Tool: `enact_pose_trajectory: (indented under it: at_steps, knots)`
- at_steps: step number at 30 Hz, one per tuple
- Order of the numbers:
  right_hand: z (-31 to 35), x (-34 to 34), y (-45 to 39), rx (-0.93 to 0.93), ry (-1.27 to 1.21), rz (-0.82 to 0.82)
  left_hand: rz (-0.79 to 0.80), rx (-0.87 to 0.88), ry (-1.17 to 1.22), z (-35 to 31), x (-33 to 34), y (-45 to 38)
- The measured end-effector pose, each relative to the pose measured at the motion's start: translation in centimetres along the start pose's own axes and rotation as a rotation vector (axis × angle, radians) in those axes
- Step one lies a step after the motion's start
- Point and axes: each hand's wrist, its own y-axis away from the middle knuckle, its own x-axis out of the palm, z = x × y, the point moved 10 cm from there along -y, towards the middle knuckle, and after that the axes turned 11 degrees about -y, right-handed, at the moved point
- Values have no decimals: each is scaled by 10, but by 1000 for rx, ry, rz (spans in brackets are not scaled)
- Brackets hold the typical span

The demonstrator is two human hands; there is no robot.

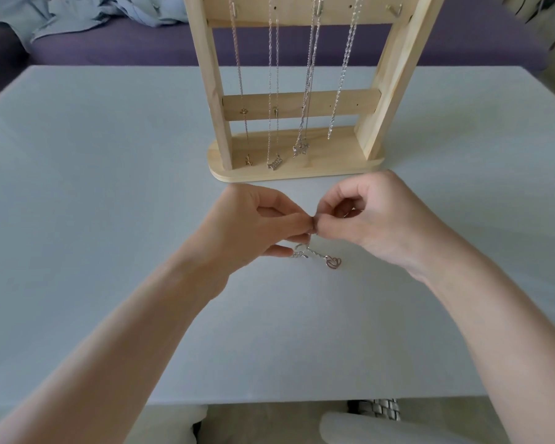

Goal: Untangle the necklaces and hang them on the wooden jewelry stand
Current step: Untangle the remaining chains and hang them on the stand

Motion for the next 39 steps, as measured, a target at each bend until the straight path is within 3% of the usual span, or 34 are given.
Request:
enact_pose_trajectory:
  at_steps: [5,14,24,29,35,39]
  knots:
    - [1,4,-1,-11,-3,1,62,-23,-53,5,5,0]
    - [10,-3,-1,-83,-272,-9,-35,-68,94,9,-6,-3]
    - [5,-1,0,-33,-257,37,2,-4,12,4,-4,-2]
    - [2,2,0,15,-277,40,2,71,-62,-6,-2,-3]
    - [-6,9,3,155,-587,94,139,95,-39,-10,7,-1]
    - [-14,16,7,247,-631,175,158,107,-183,-10,10,-1]
